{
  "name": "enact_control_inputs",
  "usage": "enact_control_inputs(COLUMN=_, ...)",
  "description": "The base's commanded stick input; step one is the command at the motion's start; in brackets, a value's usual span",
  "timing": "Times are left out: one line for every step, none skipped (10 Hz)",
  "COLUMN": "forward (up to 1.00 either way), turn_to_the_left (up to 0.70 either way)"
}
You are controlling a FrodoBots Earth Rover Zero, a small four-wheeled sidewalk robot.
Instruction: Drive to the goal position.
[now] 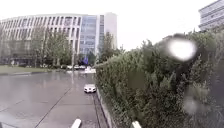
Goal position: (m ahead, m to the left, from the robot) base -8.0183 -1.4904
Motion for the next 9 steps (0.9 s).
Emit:
enact_control_inputs(forward=0.04, turn_to_the_left=0.0)
enact_control_inputs(forward=0.04, turn_to_the_left=0.0)
enact_control_inputs(forward=0.04, turn_to_the_left=0.0)
enact_control_inputs(forward=0.04, turn_to_the_left=0.0)
enact_control_inputs(forward=0.04, turn_to_the_left=0.0)
enact_control_inputs(forward=0.05, turn_to_the_left=0.0)
enact_control_inputs(forward=0.04, turn_to_the_left=0.0)
enact_control_inputs(forward=0.04, turn_to_the_left=0.0)
enact_control_inputs(forward=0.05, turn_to_the_left=0.0)
